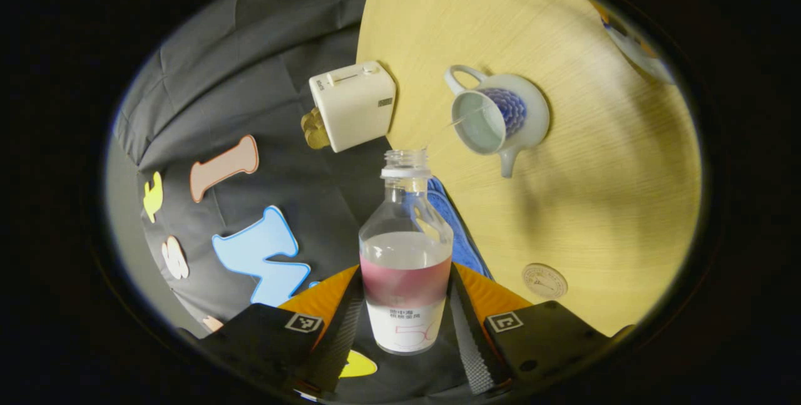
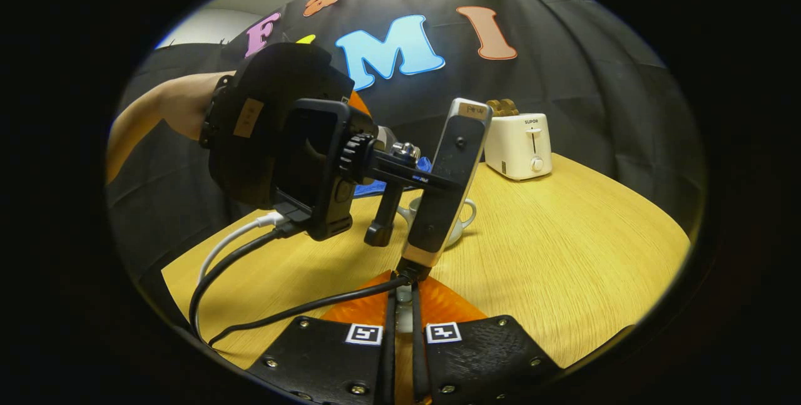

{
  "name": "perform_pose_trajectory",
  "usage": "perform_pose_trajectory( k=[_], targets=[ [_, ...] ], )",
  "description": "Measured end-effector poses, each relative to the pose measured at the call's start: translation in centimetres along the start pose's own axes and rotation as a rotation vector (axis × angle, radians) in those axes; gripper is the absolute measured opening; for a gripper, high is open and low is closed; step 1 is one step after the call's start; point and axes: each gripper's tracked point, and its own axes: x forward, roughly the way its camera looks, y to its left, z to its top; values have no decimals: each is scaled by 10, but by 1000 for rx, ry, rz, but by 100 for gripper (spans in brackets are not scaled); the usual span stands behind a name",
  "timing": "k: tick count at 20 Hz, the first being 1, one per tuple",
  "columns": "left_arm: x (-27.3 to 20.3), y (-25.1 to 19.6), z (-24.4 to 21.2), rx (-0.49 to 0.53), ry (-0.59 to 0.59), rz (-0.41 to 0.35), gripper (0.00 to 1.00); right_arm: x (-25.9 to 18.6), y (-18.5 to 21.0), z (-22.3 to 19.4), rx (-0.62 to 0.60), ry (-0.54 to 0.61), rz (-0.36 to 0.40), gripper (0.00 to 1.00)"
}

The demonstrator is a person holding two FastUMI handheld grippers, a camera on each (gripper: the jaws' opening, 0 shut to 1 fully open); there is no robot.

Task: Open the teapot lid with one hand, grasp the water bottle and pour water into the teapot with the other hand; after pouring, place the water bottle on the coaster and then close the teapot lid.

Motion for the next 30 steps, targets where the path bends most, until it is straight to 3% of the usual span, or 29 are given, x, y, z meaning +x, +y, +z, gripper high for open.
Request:
perform_pose_trajectory(
  k=[11,15,18,23,26,30],
  targets=[
    [20,-46,7,-293,-98,-40,86,0,-7,3,-25,-15,-35,11],
    [15,-40,3,-504,-165,0,86,-1,1,15,-35,-46,-25,11],
    [-2,-37,-27,-749,-187,71,86,-3,8,25,-66,-84,-12,11],
    [-66,-45,-100,-1387,-215,216,86,5,24,48,-131,-156,4,11],
    [-89,-71,-128,-1737,-250,250,85,18,44,58,-147,-191,47,11],
    [-84,-95,-149,-1920,-244,285,85,36,43,67,-185,-216,36,11]
  ],
)
